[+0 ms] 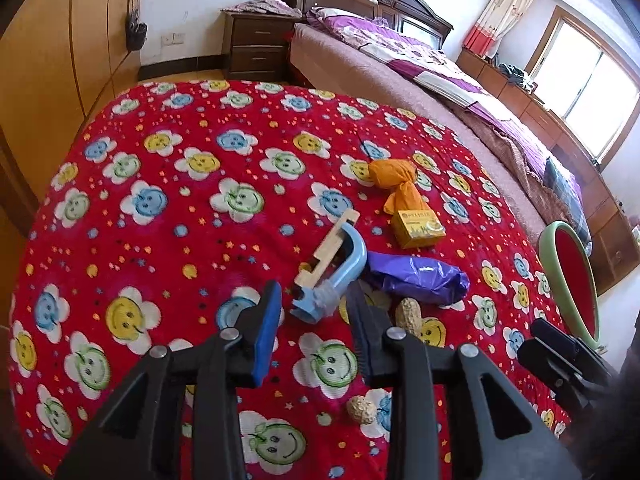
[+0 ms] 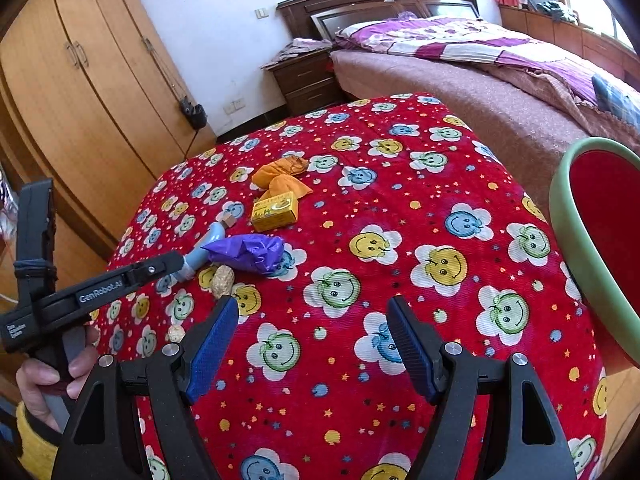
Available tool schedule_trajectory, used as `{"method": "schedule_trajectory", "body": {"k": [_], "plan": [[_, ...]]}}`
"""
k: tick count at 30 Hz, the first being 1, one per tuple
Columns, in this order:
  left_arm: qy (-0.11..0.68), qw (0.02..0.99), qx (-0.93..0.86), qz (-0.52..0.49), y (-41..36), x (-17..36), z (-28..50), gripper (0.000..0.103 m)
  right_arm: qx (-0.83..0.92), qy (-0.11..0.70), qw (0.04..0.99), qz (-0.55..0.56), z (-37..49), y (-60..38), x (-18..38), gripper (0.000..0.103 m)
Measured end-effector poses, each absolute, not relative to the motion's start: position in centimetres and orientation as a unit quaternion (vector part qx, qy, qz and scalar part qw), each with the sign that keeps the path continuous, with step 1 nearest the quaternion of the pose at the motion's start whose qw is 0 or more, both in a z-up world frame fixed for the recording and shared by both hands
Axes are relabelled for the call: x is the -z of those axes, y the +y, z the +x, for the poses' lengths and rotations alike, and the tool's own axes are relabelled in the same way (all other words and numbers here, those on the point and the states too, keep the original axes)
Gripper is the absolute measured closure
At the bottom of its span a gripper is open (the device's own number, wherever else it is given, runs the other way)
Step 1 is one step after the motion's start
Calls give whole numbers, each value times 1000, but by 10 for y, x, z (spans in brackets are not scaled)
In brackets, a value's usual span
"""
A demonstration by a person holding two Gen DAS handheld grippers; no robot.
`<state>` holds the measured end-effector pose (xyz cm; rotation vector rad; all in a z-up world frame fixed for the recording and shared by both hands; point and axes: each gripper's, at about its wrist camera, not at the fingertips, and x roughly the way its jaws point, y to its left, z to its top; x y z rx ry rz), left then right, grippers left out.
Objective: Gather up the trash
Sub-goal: 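Grasp the blue plastic clamp with the left gripper while the right grasps the purple bag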
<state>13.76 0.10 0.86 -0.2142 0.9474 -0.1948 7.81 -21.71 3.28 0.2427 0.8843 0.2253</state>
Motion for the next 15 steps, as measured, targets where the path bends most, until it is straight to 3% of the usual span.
{"method": "schedule_trajectory", "body": {"k": [7,14,15], "plan": [[451,877,133,-105,-16,-3,136,78,-106,429,889,124,76,-220,-31,26],[459,878,116,-70,-35,4,143,79,-103,429,887,134,76,-226,-29,26],[460,878,113,-71,-35,5,145,83,-103,429,887,134,76,-226,-29,26]]}}
